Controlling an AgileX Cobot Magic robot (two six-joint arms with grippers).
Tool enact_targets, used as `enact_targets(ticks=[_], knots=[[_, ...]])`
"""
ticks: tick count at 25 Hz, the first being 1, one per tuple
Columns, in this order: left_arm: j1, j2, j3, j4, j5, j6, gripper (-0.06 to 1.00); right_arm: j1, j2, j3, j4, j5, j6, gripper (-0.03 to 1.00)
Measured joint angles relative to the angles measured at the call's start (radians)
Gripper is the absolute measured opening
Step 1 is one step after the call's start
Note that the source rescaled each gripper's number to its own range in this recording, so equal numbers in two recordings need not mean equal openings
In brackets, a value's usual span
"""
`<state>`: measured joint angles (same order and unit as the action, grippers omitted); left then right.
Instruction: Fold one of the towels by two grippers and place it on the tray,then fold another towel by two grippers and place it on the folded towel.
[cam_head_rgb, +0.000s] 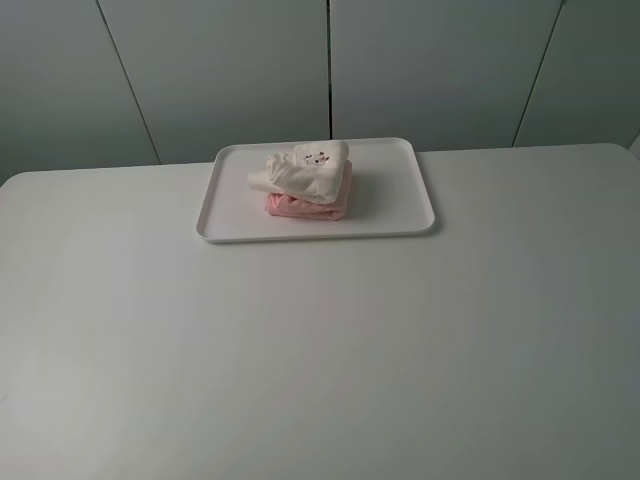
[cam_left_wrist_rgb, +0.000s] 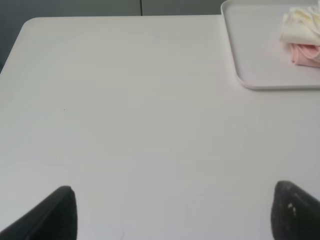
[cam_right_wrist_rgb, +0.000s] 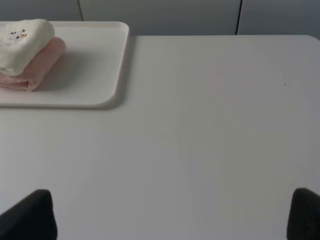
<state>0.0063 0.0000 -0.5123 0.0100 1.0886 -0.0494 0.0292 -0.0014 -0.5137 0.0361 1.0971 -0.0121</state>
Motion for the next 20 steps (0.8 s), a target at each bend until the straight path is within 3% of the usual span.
enact_targets(ticks=[20], knots=[[0.000, 0.000, 0.000, 0.002, 0.000, 0.000, 1.00, 0.000, 0.000, 0.000, 0.000, 0.000, 0.002, 0.99]])
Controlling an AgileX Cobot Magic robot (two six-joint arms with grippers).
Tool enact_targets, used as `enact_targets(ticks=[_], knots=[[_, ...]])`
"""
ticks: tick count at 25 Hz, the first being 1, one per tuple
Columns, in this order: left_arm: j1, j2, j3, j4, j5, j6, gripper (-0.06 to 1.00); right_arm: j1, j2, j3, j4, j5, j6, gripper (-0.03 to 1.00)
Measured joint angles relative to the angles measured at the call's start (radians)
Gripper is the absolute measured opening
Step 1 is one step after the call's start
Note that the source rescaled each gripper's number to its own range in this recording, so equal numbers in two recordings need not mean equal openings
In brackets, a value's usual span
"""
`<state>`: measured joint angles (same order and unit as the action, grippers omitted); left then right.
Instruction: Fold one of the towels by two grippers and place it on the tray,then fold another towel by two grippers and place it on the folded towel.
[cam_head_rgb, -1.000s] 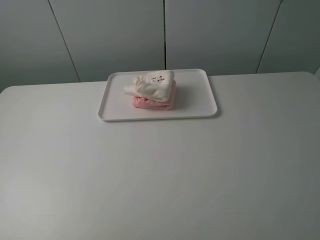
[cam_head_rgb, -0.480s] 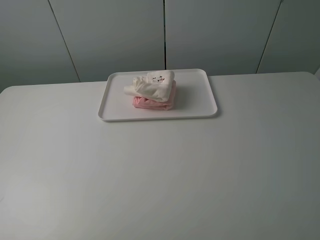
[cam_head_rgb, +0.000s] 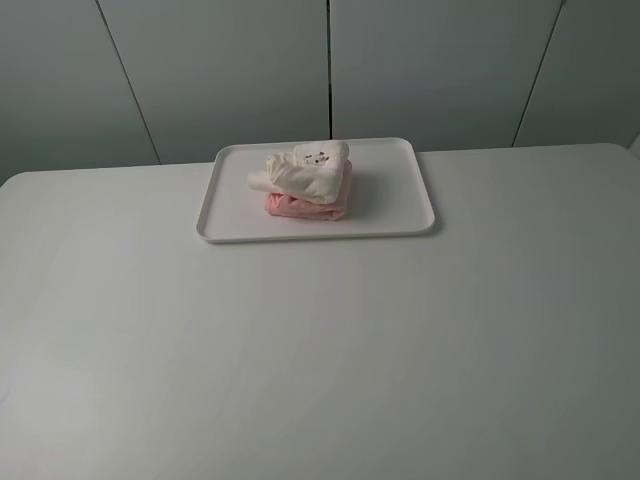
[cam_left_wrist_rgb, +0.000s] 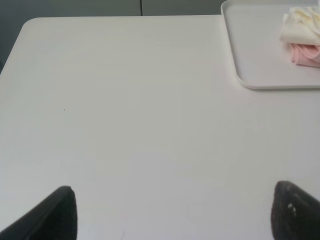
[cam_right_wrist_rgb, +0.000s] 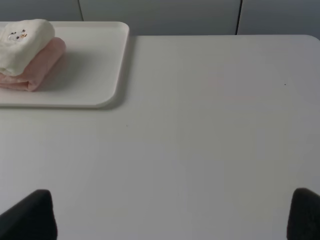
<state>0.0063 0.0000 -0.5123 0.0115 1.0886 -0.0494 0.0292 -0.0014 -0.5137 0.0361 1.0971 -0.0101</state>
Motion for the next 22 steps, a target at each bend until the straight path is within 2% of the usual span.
enact_targets(ticks=[22], knots=[[0.000, 0.000, 0.000, 0.000, 0.000, 0.000, 1.00, 0.000, 0.000, 0.000, 0.000, 0.000, 0.000, 0.99]])
